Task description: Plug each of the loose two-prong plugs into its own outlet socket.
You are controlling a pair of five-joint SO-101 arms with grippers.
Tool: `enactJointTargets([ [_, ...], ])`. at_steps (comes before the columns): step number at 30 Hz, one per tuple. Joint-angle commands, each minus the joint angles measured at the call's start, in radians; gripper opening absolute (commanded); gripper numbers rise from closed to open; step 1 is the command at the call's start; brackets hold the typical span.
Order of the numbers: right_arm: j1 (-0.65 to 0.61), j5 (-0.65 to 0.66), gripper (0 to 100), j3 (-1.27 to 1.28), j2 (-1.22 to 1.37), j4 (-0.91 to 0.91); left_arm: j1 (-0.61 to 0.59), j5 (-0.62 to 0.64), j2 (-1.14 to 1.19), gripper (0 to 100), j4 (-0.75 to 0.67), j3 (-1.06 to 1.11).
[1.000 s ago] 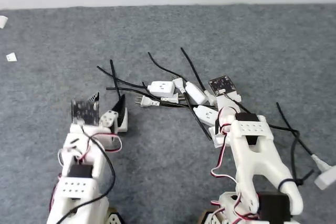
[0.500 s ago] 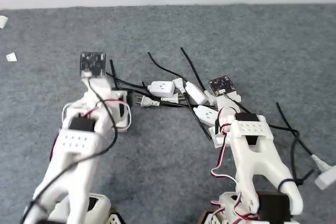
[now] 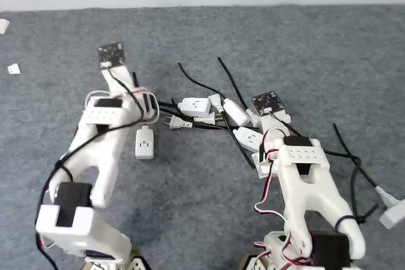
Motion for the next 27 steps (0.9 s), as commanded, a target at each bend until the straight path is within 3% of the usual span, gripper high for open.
enactJointTargets([
  [1, -0.007, 0.008, 16.5, -0.054, -0.001, -0.001, -0.02, 0.012, 0.048, 19, 0.021, -0.145],
  [11, -0.007, 0.011, 16.5, -0.054, -0.001, 0.002, -0.032, -0.003, 0.285, 19, 0.189, -0.418],
  [18, -0.008, 0.012, 16.5, -0.054, 0.001, 0.004, -0.028, -0.008, 0.367, 5, 0.195, -0.504],
  [27, -0.008, 0.012, 16.5, -0.054, 0.001, 0.004, -0.025, -0.008, 0.381, 6, 0.199, -0.507],
])
